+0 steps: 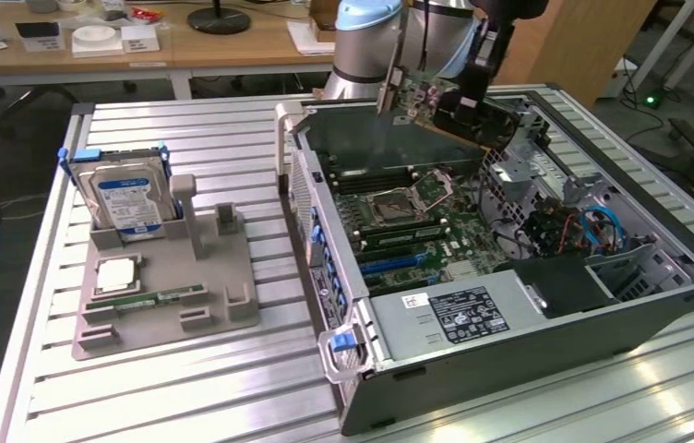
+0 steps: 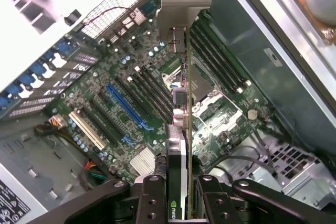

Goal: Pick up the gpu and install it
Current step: 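Insert the gpu into the slot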

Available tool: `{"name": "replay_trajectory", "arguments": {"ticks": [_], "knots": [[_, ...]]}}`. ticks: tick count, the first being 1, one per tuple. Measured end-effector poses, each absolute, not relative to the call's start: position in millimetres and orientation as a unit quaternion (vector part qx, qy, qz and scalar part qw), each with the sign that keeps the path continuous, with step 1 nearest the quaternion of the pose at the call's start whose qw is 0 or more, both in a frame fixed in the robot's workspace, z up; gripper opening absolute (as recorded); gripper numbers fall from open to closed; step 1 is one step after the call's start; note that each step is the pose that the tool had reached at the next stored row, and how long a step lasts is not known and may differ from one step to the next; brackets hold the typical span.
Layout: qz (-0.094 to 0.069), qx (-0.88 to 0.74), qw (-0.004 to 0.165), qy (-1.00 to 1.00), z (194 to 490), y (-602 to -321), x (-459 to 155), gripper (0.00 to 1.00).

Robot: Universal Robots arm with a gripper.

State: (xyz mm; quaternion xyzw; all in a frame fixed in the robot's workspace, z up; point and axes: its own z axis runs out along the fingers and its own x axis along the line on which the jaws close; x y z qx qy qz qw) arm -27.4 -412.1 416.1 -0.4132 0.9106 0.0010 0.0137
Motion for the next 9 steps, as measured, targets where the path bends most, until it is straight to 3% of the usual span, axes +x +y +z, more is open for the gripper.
{"name": "replay_trajectory", "arguments": {"ticks": [9], "knots": [[0.000,-0.464,0.017,0.886,416.0,-413.0,-27.3,0.27]]}}
